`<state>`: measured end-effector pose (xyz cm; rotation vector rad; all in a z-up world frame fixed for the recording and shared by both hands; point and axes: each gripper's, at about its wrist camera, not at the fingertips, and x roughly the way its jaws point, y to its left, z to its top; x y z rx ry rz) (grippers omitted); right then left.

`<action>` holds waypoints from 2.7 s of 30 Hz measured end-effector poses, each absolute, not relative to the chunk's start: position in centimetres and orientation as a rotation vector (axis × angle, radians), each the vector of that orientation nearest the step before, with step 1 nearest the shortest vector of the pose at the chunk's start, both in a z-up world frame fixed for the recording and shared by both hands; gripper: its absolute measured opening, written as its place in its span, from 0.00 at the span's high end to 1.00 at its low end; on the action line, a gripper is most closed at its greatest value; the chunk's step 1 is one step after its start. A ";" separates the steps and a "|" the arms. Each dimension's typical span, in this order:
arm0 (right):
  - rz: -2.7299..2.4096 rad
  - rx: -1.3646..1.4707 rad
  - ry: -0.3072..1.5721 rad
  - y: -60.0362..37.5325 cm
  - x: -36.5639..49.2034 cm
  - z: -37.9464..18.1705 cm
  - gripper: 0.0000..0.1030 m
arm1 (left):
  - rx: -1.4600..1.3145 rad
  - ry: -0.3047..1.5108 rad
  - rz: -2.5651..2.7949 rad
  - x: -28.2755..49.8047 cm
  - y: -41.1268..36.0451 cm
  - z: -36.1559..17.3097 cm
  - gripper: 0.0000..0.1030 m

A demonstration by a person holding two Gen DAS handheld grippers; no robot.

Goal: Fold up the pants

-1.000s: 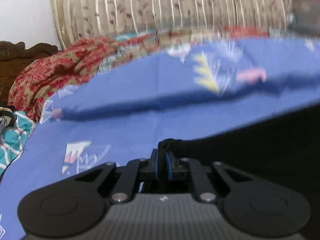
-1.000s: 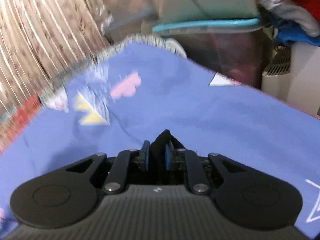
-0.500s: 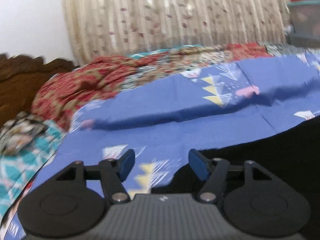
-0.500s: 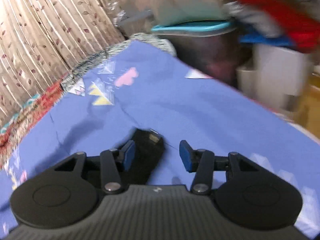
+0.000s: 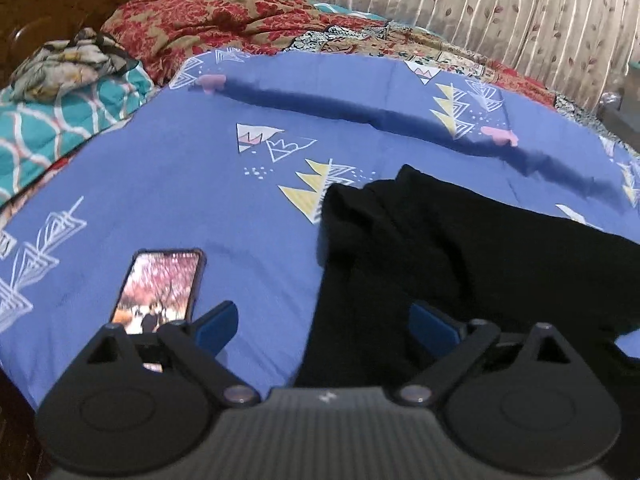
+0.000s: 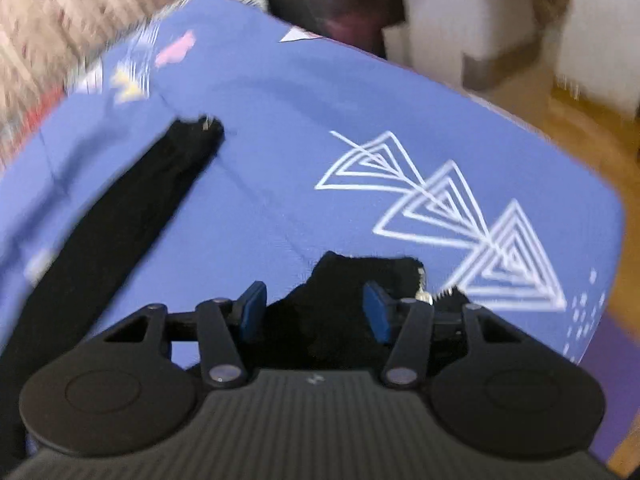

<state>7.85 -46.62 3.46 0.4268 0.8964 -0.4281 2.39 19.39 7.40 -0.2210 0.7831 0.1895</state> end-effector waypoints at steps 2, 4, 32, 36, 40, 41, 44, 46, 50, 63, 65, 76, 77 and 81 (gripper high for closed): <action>-0.428 0.305 0.943 -44.9 9.1 1.9 0.64 | -0.226 0.795 0.195 2.1 19.2 7.1 0.07; -0.432 0.189 0.914 -43.5 9.2 1.3 0.81 | -0.241 0.801 0.213 1.7 19.4 6.9 0.07; -0.353 0.628 0.678 -44.4 28.0 11.0 0.47 | 0.124 0.668 0.117 17.8 17.3 9.7 0.08; -0.401 0.631 0.756 -43.4 33.9 9.0 0.46 | 0.220 0.716 0.041 23.1 14.7 6.6 0.08; -0.456 0.657 0.818 -42.5 35.1 5.7 0.46 | 0.294 0.733 -0.020 24.6 12.5 4.2 0.08; -0.473 0.643 0.834 -42.3 35.3 5.0 0.46 | 0.313 0.735 -0.041 24.8 12.0 3.7 0.08; -0.521 0.624 0.872 -42.4 35.9 2.9 0.46 | 0.408 0.721 -0.093 24.8 10.8 2.5 0.07; -0.538 0.610 0.894 -42.5 36.8 1.8 0.45 | 0.461 0.723 -0.110 25.3 10.2 1.4 0.16; -0.590 0.513 0.877 -42.4 37.6 0.3 0.82 | 0.455 0.786 -0.151 26.1 9.7 -0.7 0.84; -0.360 0.808 0.538 -48.4 19.0 10.7 0.89 | 0.150 0.486 -0.068 11.2 11.4 11.4 0.91; -0.357 0.839 0.502 -49.9 13.7 11.8 0.89 | 0.127 0.436 -0.069 7.3 11.3 12.8 0.91; -0.598 1.039 0.610 -54.1 -6.5 1.0 0.92 | 0.016 0.663 -0.067 -9.7 9.4 6.7 0.81; -0.585 1.090 0.566 -54.2 -7.5 0.7 0.92 | 0.027 0.708 -0.059 -10.0 9.3 5.9 0.81; -0.553 1.055 0.545 -52.8 -9.2 3.3 0.61 | -0.084 0.677 -0.030 -13.0 10.5 7.5 0.69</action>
